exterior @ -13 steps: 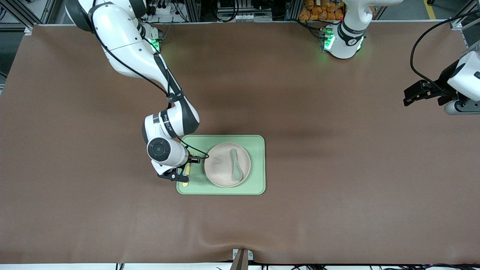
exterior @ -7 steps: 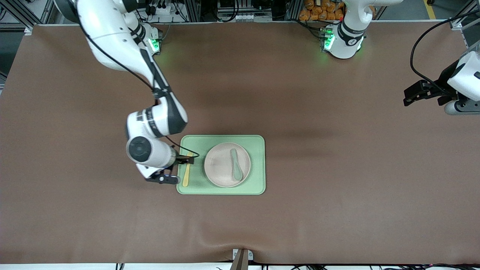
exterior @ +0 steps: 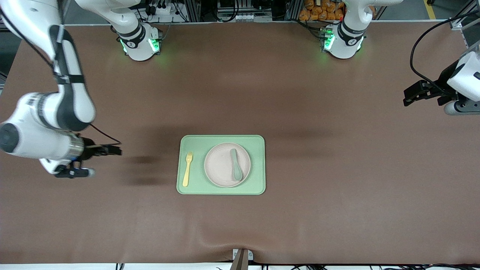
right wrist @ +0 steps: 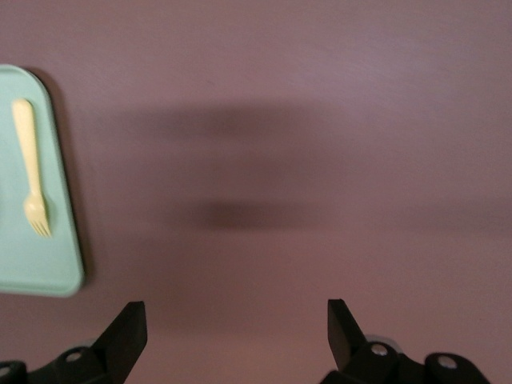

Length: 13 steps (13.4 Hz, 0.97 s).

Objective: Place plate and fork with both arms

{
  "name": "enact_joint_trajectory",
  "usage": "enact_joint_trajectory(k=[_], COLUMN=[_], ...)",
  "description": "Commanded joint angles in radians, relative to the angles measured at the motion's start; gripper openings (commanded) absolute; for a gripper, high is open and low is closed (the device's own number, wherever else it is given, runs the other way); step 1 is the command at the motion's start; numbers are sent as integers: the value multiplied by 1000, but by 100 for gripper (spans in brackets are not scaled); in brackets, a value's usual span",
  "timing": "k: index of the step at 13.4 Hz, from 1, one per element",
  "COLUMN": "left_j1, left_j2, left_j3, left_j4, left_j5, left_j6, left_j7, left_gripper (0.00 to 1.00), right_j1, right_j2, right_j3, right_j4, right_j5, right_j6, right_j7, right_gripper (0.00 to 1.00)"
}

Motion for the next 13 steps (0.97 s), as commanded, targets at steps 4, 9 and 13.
enact_joint_trajectory(k=[4, 9, 13], left_j1=[2, 2, 2], left_j2=[8, 9, 9], left_j3=[-1, -1, -1], left_j4=[13, 15, 15], left_j5=[-15, -15, -15], left_j6=[-13, -10, -8], left_j7=[-7, -9, -4], left_gripper=[100, 100, 100], right_j1=[-22, -24, -38], right_j2=[-268, -285, -358], right_j3=[22, 0, -18], right_j4=[-30, 182, 203], right_j5=[-154, -157, -173], right_j6=[-192, -427, -471], right_j7=[7, 59, 67], right_gripper=[100, 100, 100])
